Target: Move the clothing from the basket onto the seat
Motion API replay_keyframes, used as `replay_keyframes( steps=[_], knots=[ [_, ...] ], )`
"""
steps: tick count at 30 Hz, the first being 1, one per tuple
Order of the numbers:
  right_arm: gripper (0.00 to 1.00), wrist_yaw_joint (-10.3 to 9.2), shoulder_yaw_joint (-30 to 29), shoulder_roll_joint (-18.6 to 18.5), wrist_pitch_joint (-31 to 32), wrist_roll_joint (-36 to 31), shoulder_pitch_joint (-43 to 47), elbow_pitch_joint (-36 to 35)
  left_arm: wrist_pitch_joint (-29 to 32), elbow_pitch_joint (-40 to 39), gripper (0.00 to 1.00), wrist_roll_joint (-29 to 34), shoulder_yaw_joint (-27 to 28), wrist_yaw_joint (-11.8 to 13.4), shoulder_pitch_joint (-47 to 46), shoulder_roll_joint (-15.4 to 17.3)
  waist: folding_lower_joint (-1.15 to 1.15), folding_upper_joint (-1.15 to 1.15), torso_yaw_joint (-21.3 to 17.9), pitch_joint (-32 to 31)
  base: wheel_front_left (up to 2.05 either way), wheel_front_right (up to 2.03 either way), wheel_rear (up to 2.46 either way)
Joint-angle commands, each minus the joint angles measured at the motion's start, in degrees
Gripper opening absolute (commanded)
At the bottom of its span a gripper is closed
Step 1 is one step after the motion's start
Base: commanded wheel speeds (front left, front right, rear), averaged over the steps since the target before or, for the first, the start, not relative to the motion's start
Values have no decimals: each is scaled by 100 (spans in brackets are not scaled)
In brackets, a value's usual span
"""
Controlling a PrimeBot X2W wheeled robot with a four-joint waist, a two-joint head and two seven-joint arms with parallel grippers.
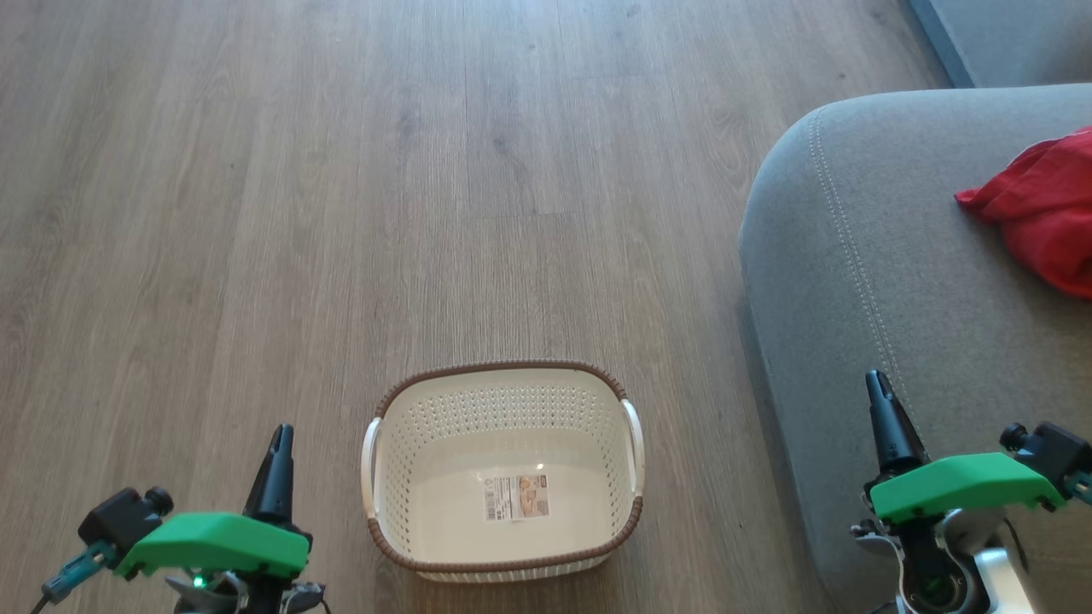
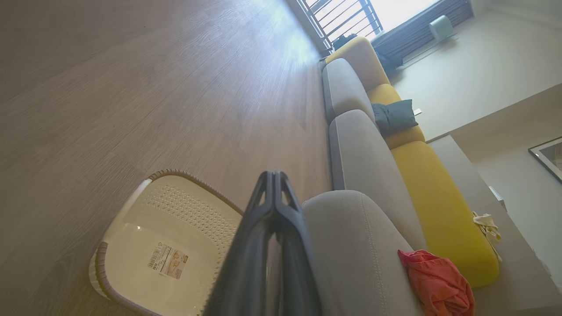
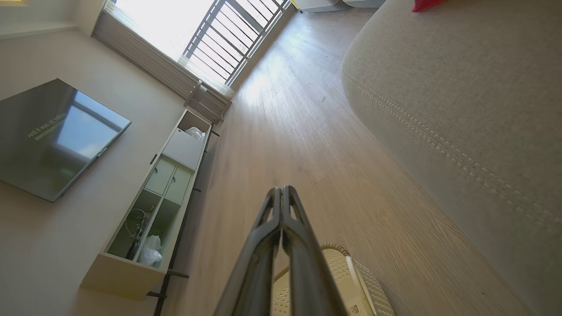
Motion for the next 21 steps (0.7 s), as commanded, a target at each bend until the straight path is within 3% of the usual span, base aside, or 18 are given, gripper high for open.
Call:
replay_keyframes(
  steps=[1,21],
  knots=[
    [0,-1,4,15,45,191,-231,-224,43,-170,0,-169,152,-47,-287,31,0,0,4,-1,0,0,0],
    [0,-1,-149,24,381,1487,-222,-313,380,-157,0,-1350,322,-210,-397,33,0,0,47,-17,0,0,0]
  ],
)
